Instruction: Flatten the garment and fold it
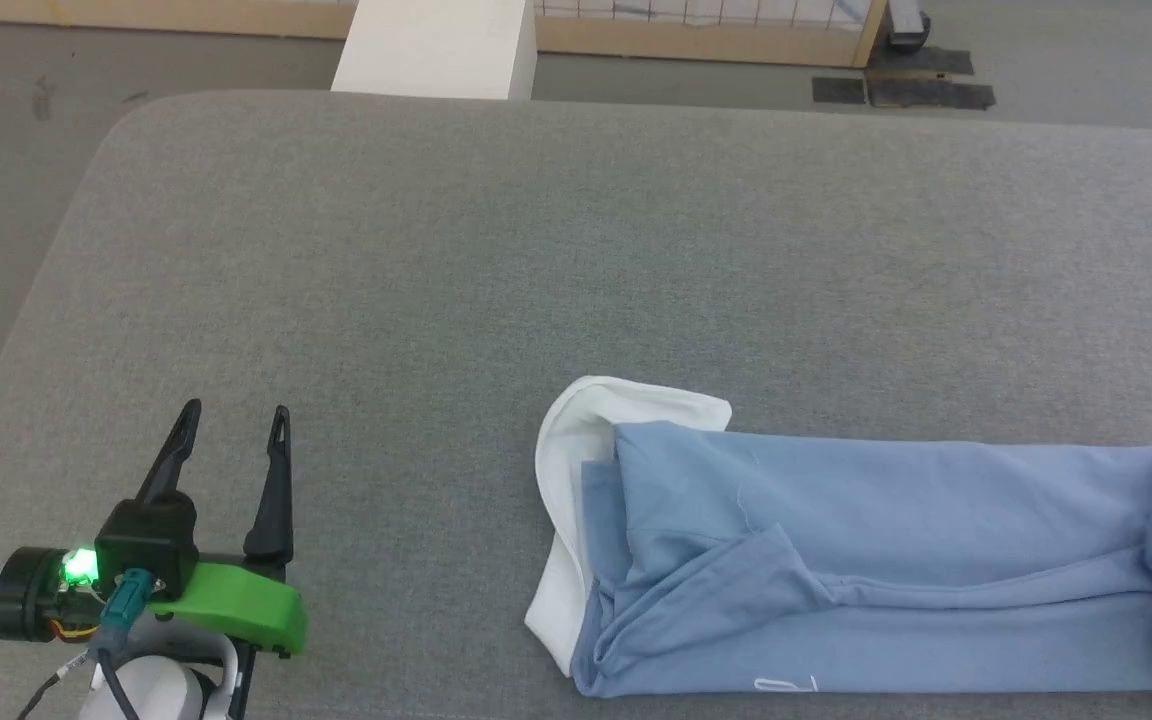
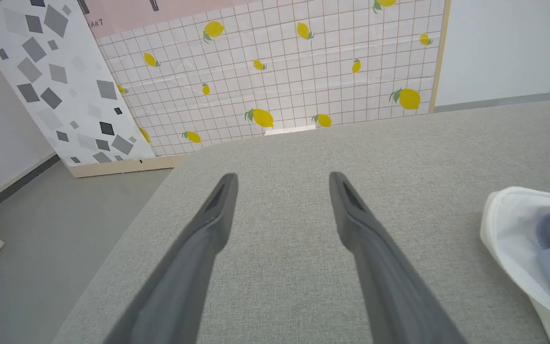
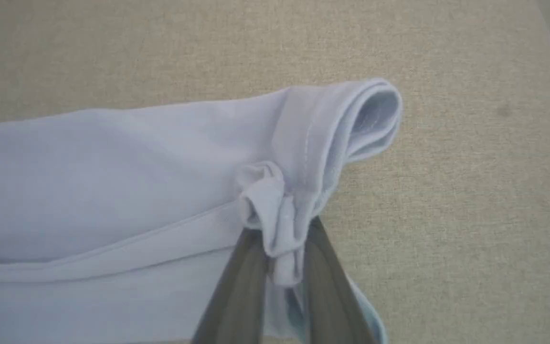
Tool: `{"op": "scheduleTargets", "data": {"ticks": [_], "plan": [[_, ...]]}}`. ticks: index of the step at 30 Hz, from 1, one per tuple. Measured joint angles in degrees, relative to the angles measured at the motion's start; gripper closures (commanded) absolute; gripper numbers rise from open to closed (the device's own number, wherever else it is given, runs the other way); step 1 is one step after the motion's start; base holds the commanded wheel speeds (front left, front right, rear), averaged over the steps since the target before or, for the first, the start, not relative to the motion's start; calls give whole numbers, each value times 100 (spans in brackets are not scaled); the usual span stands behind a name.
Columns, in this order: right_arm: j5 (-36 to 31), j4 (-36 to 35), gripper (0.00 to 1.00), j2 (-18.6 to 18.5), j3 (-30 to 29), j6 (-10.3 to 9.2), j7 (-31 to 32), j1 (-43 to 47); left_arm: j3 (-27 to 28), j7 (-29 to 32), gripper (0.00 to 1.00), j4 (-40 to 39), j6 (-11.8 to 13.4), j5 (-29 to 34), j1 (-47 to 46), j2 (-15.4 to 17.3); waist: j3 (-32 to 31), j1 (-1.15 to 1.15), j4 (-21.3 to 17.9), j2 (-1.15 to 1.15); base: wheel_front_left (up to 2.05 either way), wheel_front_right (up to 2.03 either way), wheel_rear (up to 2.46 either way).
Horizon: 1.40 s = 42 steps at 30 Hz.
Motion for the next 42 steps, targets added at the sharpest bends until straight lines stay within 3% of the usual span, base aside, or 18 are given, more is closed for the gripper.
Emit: {"op": "scheduleTargets", "data": {"ticks": [10, 16, 18, 23, 26, 38, 40, 42], "plan": [[779, -1711, 100, -80, 1054, -1, 1040, 319, 10, 0, 0, 42, -38, 0, 20, -91, -172, 0, -9, 0, 0, 0, 0], [1090, -2296, 100, 549, 1553, -1, 1722, 176, -25, 1, 0, 91, -93, 33, 16, -152, -165, 0, 163, 0, 0, 0, 0], [1167, -2405, 100, 932, 1696, -1, 1978, 24, -21, 0, 0, 100, -96, 42, 12, -167, -151, 0, 261, 0, 0, 0, 0], [1193, -2457, 100, 1739, 1991, -2, 2458, -288, -3, 0, 0, 143, -123, 143, -12, -227, -105, 0, 495, 0, 0, 0, 0], [1078, -2405, 100, 1985, 2138, -1, 2590, -475, 10, 0, 0, 159, -137, 214, -26, -280, -65, 0, 646, 0, 0, 0, 0], [461, -1391, 99, 2154, 2380, -2, 2308, -869, 118, 0, 0, 186, -211, 359, -93, -530, 214, 0, 1108, 0, 0, 0, 0], [510, -1282, 0, 2160, 2418, -2, 2195, -880, 137, 0, 0, 192, -249, 381, -96, -555, 258, 0, 1129, 0, 0, 0, 0], [641, -1200, 0, 2163, 2517, -2, 2097, -909, 167, 0, 0, 202, -261, 396, -97, -569, 283, 0, 1124, 0, 0, 0, 0]]}}
